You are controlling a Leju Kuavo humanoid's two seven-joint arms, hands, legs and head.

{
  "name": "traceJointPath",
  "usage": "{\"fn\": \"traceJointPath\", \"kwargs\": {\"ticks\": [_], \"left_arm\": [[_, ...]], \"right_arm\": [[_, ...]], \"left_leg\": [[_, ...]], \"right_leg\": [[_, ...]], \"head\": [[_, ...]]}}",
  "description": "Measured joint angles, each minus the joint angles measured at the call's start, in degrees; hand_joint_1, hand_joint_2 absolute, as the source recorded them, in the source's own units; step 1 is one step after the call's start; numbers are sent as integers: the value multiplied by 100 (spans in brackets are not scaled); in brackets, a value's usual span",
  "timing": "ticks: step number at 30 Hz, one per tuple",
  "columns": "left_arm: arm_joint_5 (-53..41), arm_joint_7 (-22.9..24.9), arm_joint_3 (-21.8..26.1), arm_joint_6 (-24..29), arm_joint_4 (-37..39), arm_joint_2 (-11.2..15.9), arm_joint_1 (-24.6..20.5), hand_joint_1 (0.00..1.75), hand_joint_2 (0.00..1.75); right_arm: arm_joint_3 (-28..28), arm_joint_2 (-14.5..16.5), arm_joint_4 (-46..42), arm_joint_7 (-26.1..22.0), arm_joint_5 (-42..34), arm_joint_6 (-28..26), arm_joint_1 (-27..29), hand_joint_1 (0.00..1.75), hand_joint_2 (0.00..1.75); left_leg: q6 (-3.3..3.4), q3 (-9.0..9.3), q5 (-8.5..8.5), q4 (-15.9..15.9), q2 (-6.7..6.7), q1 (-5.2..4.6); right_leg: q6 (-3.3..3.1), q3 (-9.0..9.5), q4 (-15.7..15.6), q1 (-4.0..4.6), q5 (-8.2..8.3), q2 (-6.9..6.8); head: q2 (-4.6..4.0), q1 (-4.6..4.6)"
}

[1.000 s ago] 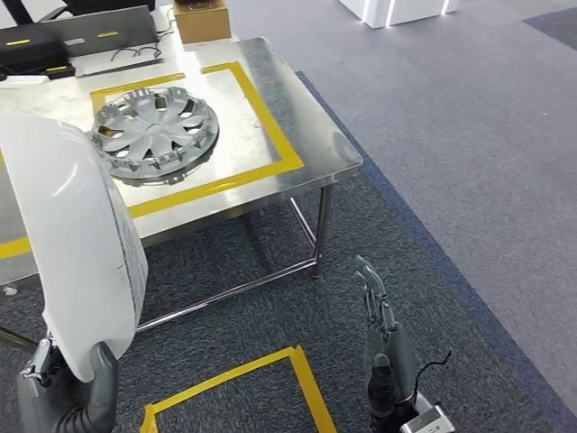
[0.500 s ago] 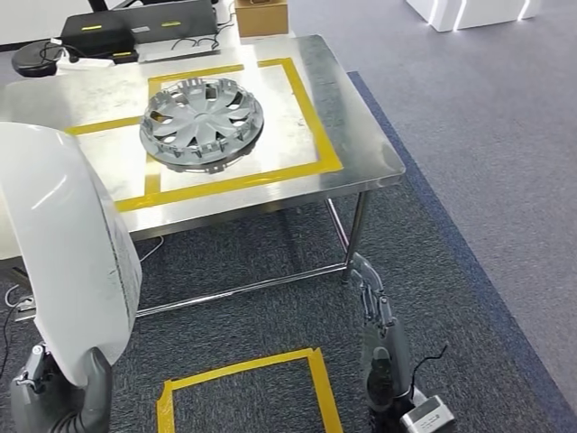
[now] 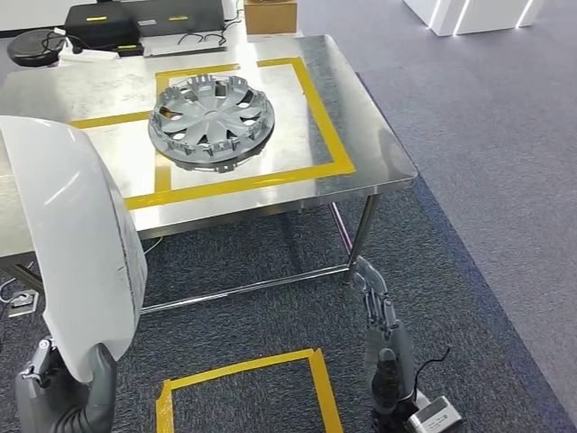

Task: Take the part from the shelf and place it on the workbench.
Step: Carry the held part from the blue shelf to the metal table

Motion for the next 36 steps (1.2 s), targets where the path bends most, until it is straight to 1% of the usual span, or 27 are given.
{"fn": "traceJointPath", "kwargs": {"ticks": [5, 7, 9, 11, 15, 18, 22, 23, 24, 25, 26, 27, 28, 29, 30, 31, 32, 33, 34, 35, 36], "left_arm": [[57, -42, -1, 97, 0, 17, 34, 175, 175], [135, -91, 2, 145, -2, 14, 23, 175, 175], [183, -118, 10, 131, -5, -11, 1, 175, 175], [193, -134, 23, 89, -8, -49, -11, 175, 175], [195, -179, 43, 44, -18, -99, -11, 175, 175], [195, -193, 51, 5, -21, -113, -5, 175, 175], [183, -203, 57, -5, -36, -116, 21, 175, 175], [180, -205, 58, -4, -51, -119, 34, 175, 175], [173, -208, 60, -4, -68, -126, 43, 175, 175], [168, -211, 63, -4, -82, -137, 47, 175, 175], [162, -213, 68, -4, -92, -150, 49, 175, 175], [156, -215, 74, 0, -95, -158, 51, 175, 175], [152, -215, 81, 10, -96, -163, 59, 175, 175], [150, -215, 89, 26, -96, -162, 76, 175, 175], [149, -217, 95, 49, -96, -158, 98, 175, 175], [151, -221, 102, 74, -96, -156, 119, 175, 175], [158, -226, 107, 97, -96, -154, 136, 175, 175], [169, -231, 111, 119, -96, -150, 147, 175, 175], [181, -234, 114, 135, -97, -146, 152, 175, 175], [190, -238, 116, 147, -99, -141, 155, 175, 175], [197, -240, 117, 158, -101, -137, 157, 175, 175]], "right_arm": [[-39, 0, 0, -4, -17, -9, 41, 0, 0], [-48, 0, 0, -11, -15, -36, 55, 0, 0], [-54, 0, -1, 3, -20, -86, 65, 0, 0], [-62, 0, -2, 48, -50, -141, 75, 0, 0], [-76, 0, 0, 101, -117, -164, 92, 0, 0], [-90, 0, 0, 103, -134, -156, 102, 0, 0], [-109, 1, 0, 103, -138, -153, 103, 0, 0], [-112, 1, -1, 103, -138, -153, 102, 0, 0], [-114, 1, -1, 102, -137, -154, 101, 0, 0], [-115, 1, -2, 101, -137, -155, 99, 0, 0], [-116, 0, -2, 99, -136, -155, 101, 0, 0], [-117, 0, -1, 97, -136, -156, 108, 0, 0], [-118, 0, 2, 95, -136, -156, 119, 0, 0], [-119, 0, 5, 94, -137, -157, 132, 0, 0], [-121, 0, 9, 92, -137, -158, 144, 0, 0], [-122, 0, 11, 89, -138, -159, 149, 0, 0], [-123, 0, 13, 85, -138, -159, 152, 0, 0], [-125, 0, 14, 79, -138, -158, 153, 0, 0], [-127, 0, 15, 73, -137, -157, 154, 0, 0], [-128, 0, 16, 65, -137, -156, 157, 0, 0], [-132, 0, 17, 59, -138, -155, 161, 0, 0]], "left_leg": [[18, -2, -1, 13, 0, -5], [63, 0, -5, 20, 0, -16], [82, 11, 5, -2, 0, -19], [57, 26, 11, -24, 1, -14], [56, 32, 4, -20, 2, -16], [88, 31, -19, 7, 3, -34], [133, 31, -36, 8, 1, -52], [156, 56, -23, -36, -2, -36], [181, 94, -9, -91, -6, -19], [208, 134, 6, -145, -12, -1], [231, 169, 16, -184, -17, 17], [244, 184, 11, -194, -25, 12], [252, 187, 2, -192, -35, 8], [253, 193, -10, -189, -49, 4], [247, 206, -26, -184, -65, 1], [232, 230, -48, -178, -83, 2], [211, 263, -77, -167, -101, 6], [182, 298, -113, -154, -116, 12], [147, 317, -152, -129, -130, 8], [111, 321, -179, -109, -139, 3], [77, 314, -195, -93, -144, -3]], "right_leg": [[29, 47, -8, -5, 12, 3], [71, 56, -20, -11, 13, -2], [78, 56, -20, -10, 5, -1], [53, 44, -15, -9, -5, 2], [60, 40, -18, -15, -7, 4], [93, 45, -33, -31, 1, 2], [144, 109, -58, -46, 8, -9], [162, 115, -69, -50, -2, -7], [175, 104, -37, -50, -38, 33], [182, 38, 108, -48, -126, 101], [185, -100, 374, -49, -261, 183], [184, -301, 761, -47, -424, 261], [185, -542, 1177, -46, -572, 303], [186, -744, 1489, -46, -638, 318], [185, -868, 1631, -46, -604, 323], [180, -868, 1528, -46, -444, 324], [171, -759, 1220, -49, -199, 325], [160, -592, 836, -52, 13, 334], [147, -428, 479, -50, 157, 354], [118, -310, 253, -45, 211, 373], [86, -253, 163, -36, 184, 392]], "head": [[1, -1], [1, -6], [1, -3], [0, 6], [1, 5], [0, 3], [0, 0], [0, 1], [-1, 6], [-1, 17], [-1, 32], [-2, 45], [-2, 54], [-2, 56], [-2, 56], [-2, 57], [-2, 57], [-1, 57], [-1, 62], [0, 62], [0, 60]]}}
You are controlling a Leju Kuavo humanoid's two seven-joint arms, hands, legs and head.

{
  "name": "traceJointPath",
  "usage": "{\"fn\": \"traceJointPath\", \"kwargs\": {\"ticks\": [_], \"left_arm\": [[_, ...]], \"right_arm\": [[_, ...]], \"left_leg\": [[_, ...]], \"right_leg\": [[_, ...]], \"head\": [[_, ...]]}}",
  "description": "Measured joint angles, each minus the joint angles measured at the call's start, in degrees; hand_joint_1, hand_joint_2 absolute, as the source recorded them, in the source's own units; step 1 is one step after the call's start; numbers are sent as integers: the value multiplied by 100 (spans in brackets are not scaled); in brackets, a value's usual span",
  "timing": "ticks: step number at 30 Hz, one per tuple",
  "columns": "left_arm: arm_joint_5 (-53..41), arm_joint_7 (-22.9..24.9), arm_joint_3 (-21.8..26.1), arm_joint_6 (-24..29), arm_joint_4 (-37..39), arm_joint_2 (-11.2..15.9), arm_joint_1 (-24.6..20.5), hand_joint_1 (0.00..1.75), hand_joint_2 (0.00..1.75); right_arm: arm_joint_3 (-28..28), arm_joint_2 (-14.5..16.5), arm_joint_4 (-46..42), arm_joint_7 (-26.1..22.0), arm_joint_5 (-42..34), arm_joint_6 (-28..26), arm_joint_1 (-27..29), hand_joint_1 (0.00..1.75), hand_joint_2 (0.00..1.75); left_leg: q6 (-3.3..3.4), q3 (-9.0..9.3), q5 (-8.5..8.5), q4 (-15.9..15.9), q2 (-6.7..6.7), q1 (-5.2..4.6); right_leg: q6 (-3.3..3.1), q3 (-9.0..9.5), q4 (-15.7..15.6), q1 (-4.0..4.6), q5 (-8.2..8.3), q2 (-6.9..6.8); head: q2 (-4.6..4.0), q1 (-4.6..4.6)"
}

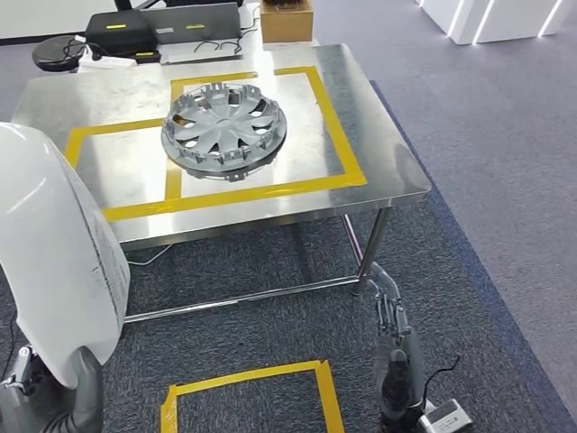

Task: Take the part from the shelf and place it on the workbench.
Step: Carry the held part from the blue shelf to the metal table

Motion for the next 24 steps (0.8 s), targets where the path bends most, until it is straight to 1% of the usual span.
{"fn": "traceJointPath", "kwargs": {"ticks": [2, 3, 4, 5, 6, 7, 8, 9, 10, 11, 12, 13, 14, 15, 16, 18, 19, 20, 21, 22, 23, 24], "left_arm": [[3, -3, 3, 11, -6, 10, 5, 175, 175], [4, -3, 3, 15, -10, 17, 6, 175, 175], [4, -3, 3, 16, -16, 24, 4, 175, 175], [6, -3, 3, 21, -22, 31, 1, 175, 175], [9, -3, 3, 26, -26, 38, 0, 175, 175], [12, -2, 3, 32, -30, 45, 0, 175, 175], [15, -2, 3, 38, -30, 55, 2, 175, 175], [19, -1, 3, 42, -30, 64, 4, 175, 175], [20, -1, 3, 45, -30, 73, 5, 175, 175], [25, -1, 3, 49, -30, 80, 4, 175, 175], [35, -1, 3, 53, -30, 84, 4, 175, 175], [54, 1, 3, 57, -30, 86, 2, 175, 175], [79, 1, 3, 63, -34, 89, 1, 175, 175], [111, 1, 3, 71, -38, 91, 1, 175, 175], [141, -1, 4, 78, -43, 94, 5, 175, 175], [178, -9, 7, 83, -49, 99, 19, 175, 175], [184, -14, 8, 79, -51, 101, 24, 175, 175], [187, -17, 10, 74, -54, 103, 22, 175, 175], [190, -20, 11, 67, -56, 104, 17, 175, 175], [193, -23, 13, 59, -57, 107, 13, 175, 175], [201, -23, 14, 49, -58, 109, 10, 175, 175], [213, -24, 14, 38, -58, 113, 11, 175, 175]], "right_arm": [[-12, 0, -1, -7, -5, 2, 14, 0, 0], [-18, 0, -2, -7, -7, 2, 19, 0, 0], [-21, 1, -2, -9, -9, 2, 21, 0, 0], [-23, 1, -2, -12, -9, 3, 21, 0, 0], [-25, 1, -2, -14, -9, 6, 22, 0, 0], [-27, 1, -2, -18, -9, 9, 23, 0, 0], [-30, 0, -1, -21, -8, 11, 24, 0, 0], [-34, 0, 1, -23, -9, 13, 25, 0, 0], [-37, 0, 2, -26, -10, 13, 24, 0, 0], [-38, 0, 3, -29, -12, 14, 24, 0, 0], [-39, 0, 4, -33, -15, 15, 23, 0, 0], [-39, 1, 6, -41, -20, 17, 20, 0, 0], [-40, 1, 7, -50, -25, 20, 18, 0, 0], [-41, 2, 8, -59, -30, 24, 15, 0, 0], [-42, 2, 10, -67, -34, 29, 12, 0, 0], [-42, 2, 12, -79, -40, 37, 2, 0, 0], [-41, 2, 12, -85, -41, 39, -8, 0, 0], [-40, 2, 12, -92, -43, 40, -21, 0, 0], [-40, 2, 13, -97, -43, 40, -30, 0, 0], [-40, 2, 16, -102, -45, 41, -33, 0, 0], [-40, 2, 22, -104, -47, 41, -33, 0, 0], [-42, 2, 30, -107, -50, 41, -30, 0, 0]], "left_leg": [[-49, -13, -18, 14, -5, 0], [-74, -16, -49, 44, 3, 5], [-101, -57, -121, 158, 16, 10], [-132, -165, -243, 395, 29, 15], [-158, -342, -390, 747, 42, 21], [-177, -572, -540, 1163, 46, 26], [-186, -797, -634, 1531, 47, 30], [-187, -952, -617, 1738, 47, 31], [-176, -1003, -473, 1719, 47, 30], [-156, -948, -233, 1489, 47, 28], [-122, -815, 48, 1101, 48, 23], [-85, -671, 239, 747, 54, 7], [-48, -538, 322, 457, 60, -10], [-19, -458, 319, 291, 66, -28], [4, -423, 257, 245, 68, -44], [42, -369, 217, 149, 57, -24], [64, -333, 214, 105, 53, -5], [84, -296, 213, 64, 53, 14], [105, -269, 207, 44, 57, 25], [125, -259, 192, 40, 59, 24], [138, -253, 177, 43, 60, 22], [145, -241, 157, 46, 58, 19]], "right_leg": [[-80, 22, -14, 8, -37, 8], [-114, 34, -22, 2, -45, 2], [-151, 55, -32, -7, -56, -8], [-187, 81, -42, -16, -67, -23], [-215, 103, -44, -14, -84, -39], [-236, 121, -44, -9, -104, -53], [-246, 140, -43, -3, -125, -63], [-251, 167, -43, 2, -149, -69], [-250, 207, -42, 6, -180, -71], [-244, 258, -43, 10, -214, -71], [-230, 310, -46, 13, -253, -71], [-207, 346, -49, 23, -295, -72], [-179, 377, -52, 30, -329, -72], [-147, 374, -59, 34, -351, -77], [-115, 369, -72, 36, -364, -87], [-56, 392, -99, 35, -386, -102], [-33, 384, -50, 40, -439, -99], [-12, 312, 109, 44, -536, -88], [2, 148, 389, 40, -672, -75], [15, -87, 772, 40, -823, -69], [28, -342, 1154, 38, -931, -66], [38, -545, 1412, 37, -945, -66]], "head": [[1, -10], [0, -16], [0, -34], [-1, -51], [-1, -69], [0, -83], [0, -84], [0, -84], [0, -85], [0, -85], [0, -86], [-1, -84], [-1, -86], [-2, -86], [-2, -87], [-2, -86], [-2, -80], [-2, -66], [-2, -51], [-2, -38], [-2, -30], [-2, -27]]}}
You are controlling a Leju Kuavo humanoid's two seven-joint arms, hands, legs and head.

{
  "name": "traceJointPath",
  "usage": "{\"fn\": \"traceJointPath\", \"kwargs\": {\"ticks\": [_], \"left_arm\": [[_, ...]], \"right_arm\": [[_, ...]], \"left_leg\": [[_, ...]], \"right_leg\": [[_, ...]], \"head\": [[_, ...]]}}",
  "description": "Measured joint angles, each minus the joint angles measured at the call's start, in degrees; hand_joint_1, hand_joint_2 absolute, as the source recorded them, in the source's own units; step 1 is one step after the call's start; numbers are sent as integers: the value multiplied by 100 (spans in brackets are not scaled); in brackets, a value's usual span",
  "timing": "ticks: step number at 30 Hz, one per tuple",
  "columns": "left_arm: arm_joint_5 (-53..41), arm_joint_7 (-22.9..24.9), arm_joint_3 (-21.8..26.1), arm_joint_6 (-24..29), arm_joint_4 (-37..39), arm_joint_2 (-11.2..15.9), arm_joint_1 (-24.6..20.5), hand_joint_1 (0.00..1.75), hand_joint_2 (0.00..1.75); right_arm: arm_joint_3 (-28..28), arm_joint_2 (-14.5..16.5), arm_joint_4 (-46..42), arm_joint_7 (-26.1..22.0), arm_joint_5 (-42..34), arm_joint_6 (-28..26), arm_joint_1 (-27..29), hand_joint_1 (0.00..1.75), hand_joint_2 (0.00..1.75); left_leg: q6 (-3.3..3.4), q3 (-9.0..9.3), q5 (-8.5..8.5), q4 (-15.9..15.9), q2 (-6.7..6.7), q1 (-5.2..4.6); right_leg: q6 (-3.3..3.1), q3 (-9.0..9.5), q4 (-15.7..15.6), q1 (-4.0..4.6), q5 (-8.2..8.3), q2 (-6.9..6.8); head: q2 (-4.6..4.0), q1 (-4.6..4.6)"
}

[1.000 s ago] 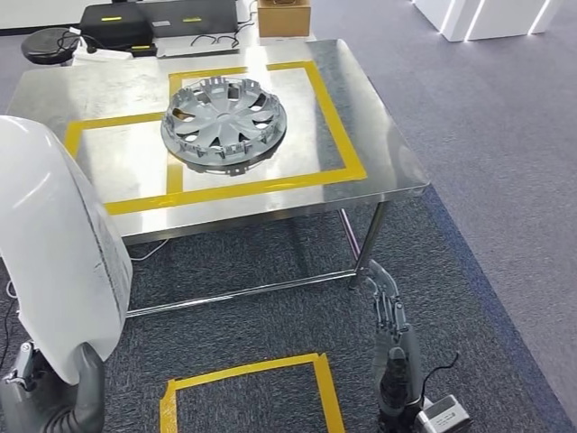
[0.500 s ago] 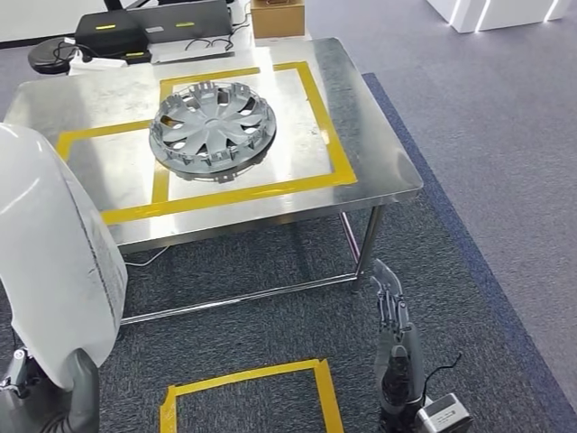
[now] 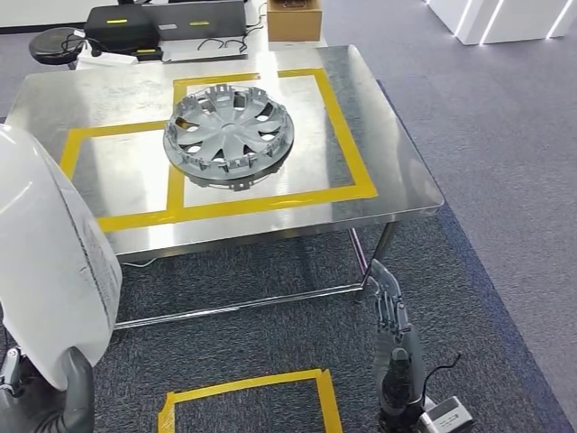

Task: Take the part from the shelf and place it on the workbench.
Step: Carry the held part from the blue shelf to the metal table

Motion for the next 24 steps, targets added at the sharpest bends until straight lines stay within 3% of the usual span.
{"fn": "traceJointPath", "kwargs": {"ticks": [1, 2, 4, 5, 6, 9, 11, 14, 15, 16, 17, 20, 21, 24], "left_arm": [[12, -1, 0, -12, 0, 3, 2, 175, 175], [23, -2, 1, -22, 0, 5, 3, 175, 175], [33, -4, 2, -36, 0, 7, 3, 175, 175], [35, -5, 2, -39, -1, 8, 2, 175, 175], [39, -7, 2, -40, -2, 8, 1, 175, 175], [45, -12, 2, -42, -5, 14, -3, 175, 175], [44, -16, 2, -43, -8, 18, -7, 175, 175], [63, -23, 2, -55, -11, 25, -4, 175, 175], [88, -23, 2, -74, -11, 28, -1, 175, 175], [115, -23, 2, -95, -11, 33, 2, 175, 175], [140, -25, 2, -115, -11, 38, 4, 175, 175], [162, -29, 2, -126, -11, 46, 4, 175, 175], [163, -30, 2, -126, -11, 46, 4, 175, 175], [163, -30, 2, -126, -11, 46, 4, 175, 175]], "right_arm": [[-1, 0, 9, -2, -2, 2, 1, 0, 0], [-1, 0, 16, -4, -2, 3, -2, 0, 0], [-2, 0, 24, -4, -2, 7, -9, 0, 0], [-2, 0, 26, -6, -2, 8, -15, 0, 0], [-3, 0, 28, -8, -3, 9, -18, 0, 0], [-5, 0, 31, -11, -7, 14, -20, 0, 0], [-4, 1, 31, -13, -13, 15, -27, 0, 0], [-2, 2, 32, -15, -20, 20, -28, 0, 0], [-3, 2, 35, -15, -21, 22, -27, 0, 0], [-3, 2, 39, -15, -21, 22, -26, 0, 0], [-3, 2, 43, -15, -21, 22, -26, 0, 0], [-2, 2, 46, -15, -22, 22, -28, 0, 0], [-2, 2, 46, -15, -22, 22, -28, 0, 0], [-2, 2, 46, -15, -22, 22, -28, 0, 0]], "left_leg": [[-2, 23, -24, 3, -6, -2], [-10, 58, -54, 9, -13, -2], [-45, 139, -130, 24, -24, -7], [-73, 162, -169, 43, -27, -16], [-103, 171, -194, 54, -28, -23], [-184, 181, -226, 49, -27, -26], [-248, 113, -362, 239, -17, -20], [-333, -400, -775, 1240, -9, 16], [-349, -571, -828, 1523, -8, 29], [-356, -661, -774, 1626, -8, 38], [-353, -650, -614, 1516, -7, 43], [-313, -298, 22, 592, 3, 46], [-304, -228, 117, 421, 6, 45], [-302, -215, 133, 387, 7, 45]], "right_leg": [[6, -108, 60, 0, 105, 0], [4, -95, -112, 1, 322, 0], [-24, 150, -802, 3, 804, 2], [-52, 283, -1098, 7, 929, 8], [-83, 368, -1267, 14, 971, 14], [-177, 433, -1355, 18, 944, 24], [-241, 478, -1399, -12, 946, 12], [-302, 533, -1420, -27, 911, -14], [-308, 549, -1420, -27, 894, -16], [-308, 570, -1420, -27, 874, -16], [-300, 600, -1420, -28, 852, -13], [-265, 700, -1421, -29, 791, -6], [-258, 716, -1421, -29, 781, -6], [-256, 718, -1421, -29, 779, -6]], "head": [[0, 1], [0, 3], [0, 6], [0, 7], [1, 3], [2, -9], [2, -30], [2, -69], [2, -70], [2, -71], [2, -74], [2, -77], [2, -77], [2, -78]]}}
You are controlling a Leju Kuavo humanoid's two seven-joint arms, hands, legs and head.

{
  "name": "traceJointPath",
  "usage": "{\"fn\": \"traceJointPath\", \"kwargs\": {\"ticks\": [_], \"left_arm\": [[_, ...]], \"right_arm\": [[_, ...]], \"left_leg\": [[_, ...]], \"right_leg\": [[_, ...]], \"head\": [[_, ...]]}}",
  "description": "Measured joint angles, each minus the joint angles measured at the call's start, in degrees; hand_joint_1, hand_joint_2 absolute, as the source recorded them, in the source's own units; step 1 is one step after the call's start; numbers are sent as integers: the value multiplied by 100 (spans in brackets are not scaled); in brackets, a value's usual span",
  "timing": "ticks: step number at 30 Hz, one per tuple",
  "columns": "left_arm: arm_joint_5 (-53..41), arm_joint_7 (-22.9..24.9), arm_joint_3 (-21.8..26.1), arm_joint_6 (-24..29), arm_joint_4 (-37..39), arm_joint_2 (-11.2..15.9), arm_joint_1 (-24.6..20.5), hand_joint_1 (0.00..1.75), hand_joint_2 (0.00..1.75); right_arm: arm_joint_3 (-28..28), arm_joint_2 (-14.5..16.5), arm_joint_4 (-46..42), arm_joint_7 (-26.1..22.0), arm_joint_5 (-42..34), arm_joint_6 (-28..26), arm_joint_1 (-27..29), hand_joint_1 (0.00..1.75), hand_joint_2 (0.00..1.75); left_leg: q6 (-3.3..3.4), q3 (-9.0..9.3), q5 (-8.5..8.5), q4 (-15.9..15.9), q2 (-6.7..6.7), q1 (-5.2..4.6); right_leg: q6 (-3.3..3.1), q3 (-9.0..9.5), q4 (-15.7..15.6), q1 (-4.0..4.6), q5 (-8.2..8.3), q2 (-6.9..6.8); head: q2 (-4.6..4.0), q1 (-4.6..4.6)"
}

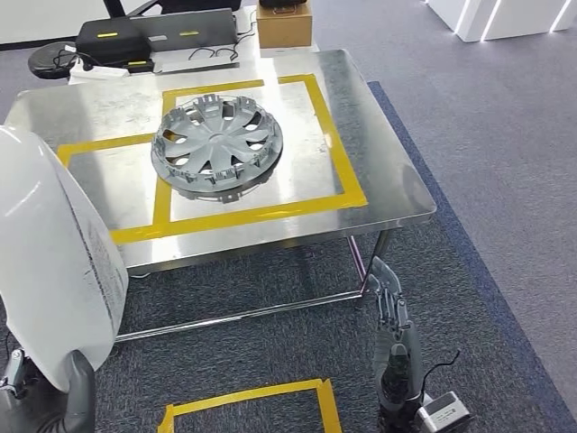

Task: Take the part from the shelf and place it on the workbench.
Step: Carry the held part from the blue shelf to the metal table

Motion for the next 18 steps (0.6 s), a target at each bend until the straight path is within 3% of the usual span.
{"fn": "traceJointPath", "kwargs": {"ticks": [9, 12, 15, 16, 17, 18], "left_arm": [[0, -1, 0, 0, -2, 3, 0, 175, 175], [3, -4, 0, 0, -7, 6, -3, 175, 175], [7, -10, 2, 0, -19, 10, 9, 175, 175], [1, -14, 4, 2, -21, 9, 15, 175, 175], [-9, -17, 9, 7, -22, 8, 18, 175, 175], [-18, -20, 14, 12, -23, 6, 20, 175, 175]], "right_arm": [[0, 0, 0, 0, 0, 0, 0, 0, 0], [-1, -1, 2, 0, -1, 0, -3, 0, 0], [0, -2, 7, -2, -5, 0, -3, 0, 0], [0, -2, 8, -3, -7, -1, -9, 0, 0], [-1, -2, 13, -3, -10, -2, -7, 0, 0], [-3, -2, 18, -4, -12, -4, -6, 0, 0]], "left_leg": [[7, 29, -11, -59, 5, -3], [31, 103, -109, -189, 11, -27], [146, 133, -185, -300, 4, -43], [202, 173, -202, -320, -1, -38], [247, 237, -231, -338, -4, -40], [278, 360, -302, -351, -11, -45]], "right_leg": [[7, -24, -3, 0, -7, -1], [52, -29, 3, 23, -36, 4], [182, 16, 41, 30, 3, -3], [229, -30, 171, 24, -57, -3], [267, -281, 586, 21, -230, 1], [279, -418, 671, 22, -158, 5]], "head": [[-1, 1], [0, -2], [0, 10], [0, 32], [0, 51], [-1, 68]]}}
